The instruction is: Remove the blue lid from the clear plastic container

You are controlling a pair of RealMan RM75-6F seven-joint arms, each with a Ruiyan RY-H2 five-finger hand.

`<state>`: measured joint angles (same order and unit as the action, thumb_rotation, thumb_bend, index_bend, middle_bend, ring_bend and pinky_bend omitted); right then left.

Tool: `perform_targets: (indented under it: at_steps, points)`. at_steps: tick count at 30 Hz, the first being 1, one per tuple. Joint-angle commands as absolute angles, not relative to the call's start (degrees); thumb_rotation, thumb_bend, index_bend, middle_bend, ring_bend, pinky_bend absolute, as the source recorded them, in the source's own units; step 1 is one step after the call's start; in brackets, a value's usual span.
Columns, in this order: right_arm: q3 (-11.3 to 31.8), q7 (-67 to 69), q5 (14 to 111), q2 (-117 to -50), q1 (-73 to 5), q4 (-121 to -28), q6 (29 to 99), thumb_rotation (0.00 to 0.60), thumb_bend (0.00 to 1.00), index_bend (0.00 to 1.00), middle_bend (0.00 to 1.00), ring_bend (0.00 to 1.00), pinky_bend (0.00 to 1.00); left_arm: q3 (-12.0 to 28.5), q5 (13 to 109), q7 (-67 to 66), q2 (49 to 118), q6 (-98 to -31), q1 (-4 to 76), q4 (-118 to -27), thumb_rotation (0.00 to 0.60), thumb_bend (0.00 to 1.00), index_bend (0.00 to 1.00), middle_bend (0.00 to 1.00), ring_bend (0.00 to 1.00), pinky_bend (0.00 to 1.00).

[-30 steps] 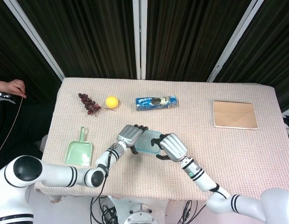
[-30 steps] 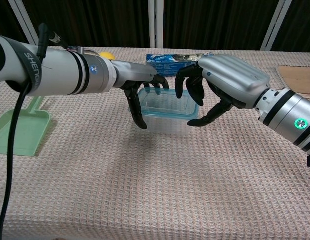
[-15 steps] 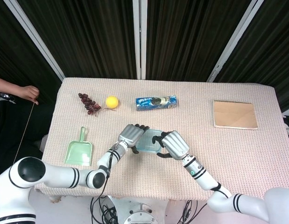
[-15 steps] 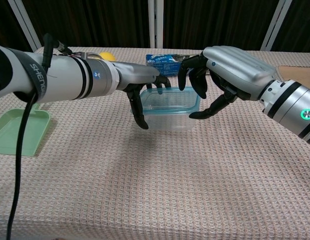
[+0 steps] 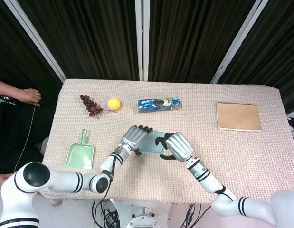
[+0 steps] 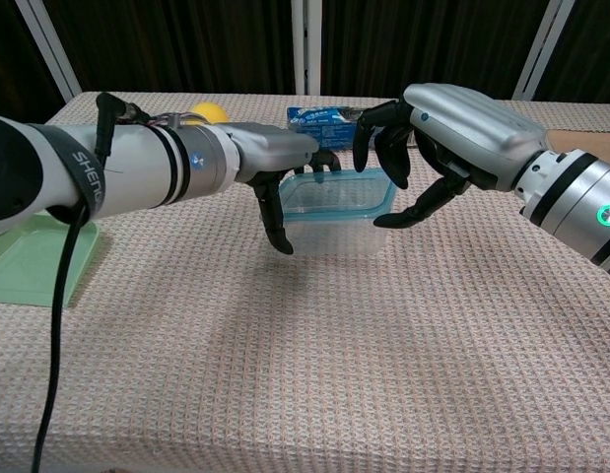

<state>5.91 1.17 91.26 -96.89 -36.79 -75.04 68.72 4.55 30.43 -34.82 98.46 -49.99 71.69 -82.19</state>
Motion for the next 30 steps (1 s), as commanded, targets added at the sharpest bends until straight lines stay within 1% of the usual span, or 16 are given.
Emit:
perform_targets:
  at_steps: [1,11,14,18,19,21,26,28,30]
  points:
    - [5.91,1.21,91.07,-96.77,-36.81,-75.12,68.59,0.600,0.02,0.49,0.69,0.58,0.77,4.71,30.87,-35.17,98.85,-50.26,71.33,-81.78,0.600,0.04,0.22,0.28,0.17,0.32]
    - [5.86,1.78,90.84,-96.66,-36.75,-75.30,68.71,0.600,0.03,0.49,0.69,0.58,0.77,5.63,31.81,-35.87,98.86,-50.04,70.36,-81.77,0.600,0.04,0.22,0.28,0.17,0.32]
    - [5.89,1.76,91.15,-97.03,-36.81,-74.79,69.15,0.600,0.09,0.49,0.68,0.58,0.77,5.79,32.26,-35.97,98.63,-49.92,70.07,-82.38,0.600,0.04,0.22,0.28,0.17,0.32]
    - [5.80,1.38,92.00,-97.71,-37.02,-73.74,69.89,0.600,0.25,0.50,0.65,0.57,0.77,5.97,32.75,-36.13,98.24,-49.75,69.74,-83.43,0.600,0.04,0.22,0.27,0.17,0.32]
    - [5.80,1.34,92.10,-97.79,-37.09,-73.69,69.93,0.600,0.28,0.50,0.64,0.57,0.77,6.06,32.78,-36.11,98.11,-49.65,69.69,-83.68,0.600,0.04,0.22,0.27,0.17,0.32]
    - [5.77,0.96,92.37,-97.89,-37.27,-73.61,69.99,0.600,0.32,0.50,0.63,0.57,0.77,6.24,32.94,-36.11,97.80,-49.51,69.61,-84.25,0.600,0.04,0.22,0.27,0.17,0.32]
    - [5.61,-0.91,92.80,-98.16,-37.63,-73.58,69.80,0.600,0.34,0.50,0.63,0.57,0.77,6.41,33.45,-36.38,97.14,-49.72,69.41,-85.56,0.600,0.04,0.19,0.26,0.17,0.31]
    - [5.50,-1.48,92.82,-98.15,-37.82,-73.71,69.43,0.600,0.38,0.50,0.63,0.57,0.77,6.35,33.60,-36.61,96.89,-49.90,69.32,-86.06,0.600,0.04,0.18,0.26,0.17,0.31]
    - [5.54,-2.19,92.86,-98.16,-37.96,-73.72,69.34,0.600,0.44,0.50,0.62,0.57,0.77,6.19,33.69,-36.94,96.70,-49.98,69.27,-86.45,0.600,0.04,0.18,0.25,0.17,0.31]
